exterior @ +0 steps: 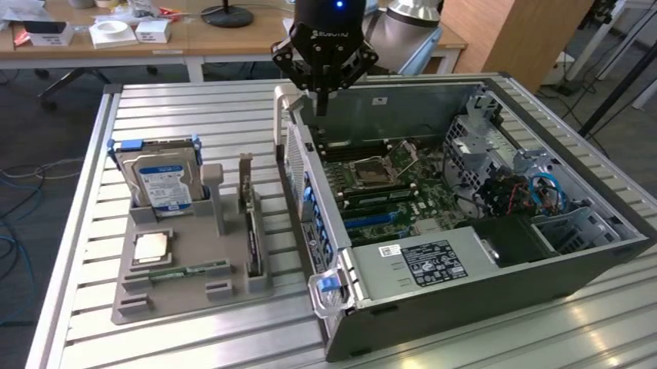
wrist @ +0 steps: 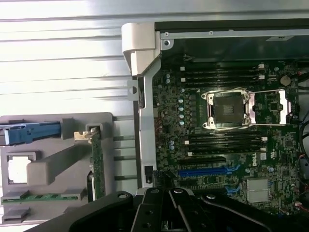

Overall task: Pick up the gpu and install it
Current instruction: 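Reach for the gpu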

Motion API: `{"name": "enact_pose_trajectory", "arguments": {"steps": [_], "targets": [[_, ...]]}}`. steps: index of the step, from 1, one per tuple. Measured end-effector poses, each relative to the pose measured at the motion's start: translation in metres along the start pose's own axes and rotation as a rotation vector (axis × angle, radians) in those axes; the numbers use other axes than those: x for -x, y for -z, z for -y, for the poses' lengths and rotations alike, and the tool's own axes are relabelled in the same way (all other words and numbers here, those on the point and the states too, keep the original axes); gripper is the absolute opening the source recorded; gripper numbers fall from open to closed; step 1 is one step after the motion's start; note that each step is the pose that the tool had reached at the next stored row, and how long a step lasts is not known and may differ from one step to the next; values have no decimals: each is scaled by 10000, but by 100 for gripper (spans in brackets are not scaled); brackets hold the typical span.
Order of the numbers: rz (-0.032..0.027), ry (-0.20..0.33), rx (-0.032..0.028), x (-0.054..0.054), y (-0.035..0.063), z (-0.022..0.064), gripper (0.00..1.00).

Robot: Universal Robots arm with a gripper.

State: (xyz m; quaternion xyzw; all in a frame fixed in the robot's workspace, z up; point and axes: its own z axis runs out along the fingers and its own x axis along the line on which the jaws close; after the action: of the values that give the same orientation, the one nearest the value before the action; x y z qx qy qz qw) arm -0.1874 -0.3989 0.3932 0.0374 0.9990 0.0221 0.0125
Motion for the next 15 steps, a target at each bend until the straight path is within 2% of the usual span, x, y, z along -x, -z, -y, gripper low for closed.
{"name": "enact_pose_trajectory", "arguments": {"steps": [15], "targets": [[-3,-3,1,-379,1,26,10]]}}
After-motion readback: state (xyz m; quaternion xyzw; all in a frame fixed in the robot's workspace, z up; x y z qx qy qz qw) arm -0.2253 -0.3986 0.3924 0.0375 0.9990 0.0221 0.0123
